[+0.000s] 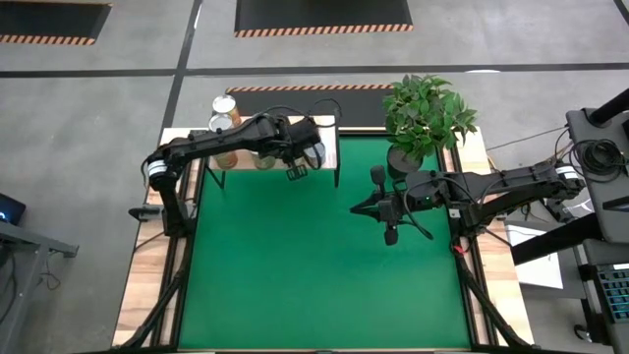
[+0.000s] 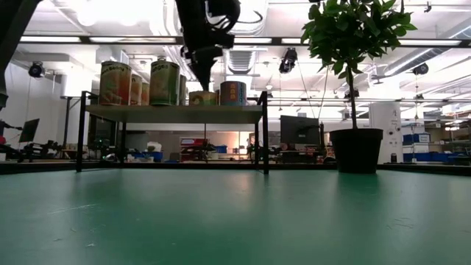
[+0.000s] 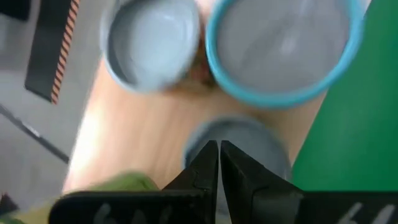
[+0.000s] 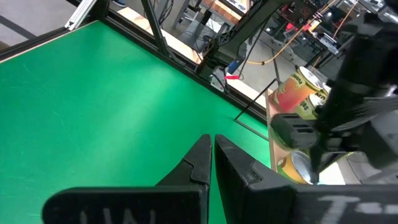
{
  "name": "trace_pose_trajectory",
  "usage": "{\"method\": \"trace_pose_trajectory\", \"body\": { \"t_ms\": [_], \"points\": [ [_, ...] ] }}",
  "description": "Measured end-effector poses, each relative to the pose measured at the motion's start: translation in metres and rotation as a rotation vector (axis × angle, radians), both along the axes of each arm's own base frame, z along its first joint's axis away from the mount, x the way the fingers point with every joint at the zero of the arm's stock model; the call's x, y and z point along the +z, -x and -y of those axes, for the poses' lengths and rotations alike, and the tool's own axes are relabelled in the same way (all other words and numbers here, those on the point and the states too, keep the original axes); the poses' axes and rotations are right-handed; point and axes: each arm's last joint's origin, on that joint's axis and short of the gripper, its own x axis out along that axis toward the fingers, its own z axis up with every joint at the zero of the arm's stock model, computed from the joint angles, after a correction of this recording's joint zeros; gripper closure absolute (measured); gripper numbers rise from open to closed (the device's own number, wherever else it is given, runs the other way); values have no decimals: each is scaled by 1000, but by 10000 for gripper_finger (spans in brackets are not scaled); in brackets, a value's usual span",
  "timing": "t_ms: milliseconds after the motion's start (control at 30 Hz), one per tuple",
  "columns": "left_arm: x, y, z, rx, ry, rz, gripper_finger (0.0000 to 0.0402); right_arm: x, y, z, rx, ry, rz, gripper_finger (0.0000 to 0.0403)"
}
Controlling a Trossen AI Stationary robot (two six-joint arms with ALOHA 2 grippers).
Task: Pick and place cans onto a shelf
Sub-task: Put the green can on the shelf, then adjust the cans on the shelf
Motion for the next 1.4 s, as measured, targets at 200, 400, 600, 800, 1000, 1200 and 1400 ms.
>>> {"method": "trace_pose_trajectory", "body": {
  "t_ms": [200,400,600,800,1000,1200,1400],
  "points": [
    [16,-5,-8,-50,-57,69,401,0,0,0,0,1,0,394],
    [18,-1,-28,-25,-79,81,401,0,0,0,0,1,0,394],
    [16,3,-38,-3,-57,84,401,0,0,0,2,8,1,394],
    [8,0,-46,7,-45,72,401,0,0,0,1,8,0,394],
    [1,-4,-49,9,-39,61,401,0,0,1,-1,8,1,394],
    [0,-7,-50,9,-49,82,401,0,0,1,-1,8,1,394],
    [1,-8,-51,6,-55,93,401,0,0,1,-1,8,1,394]
  ]
}}
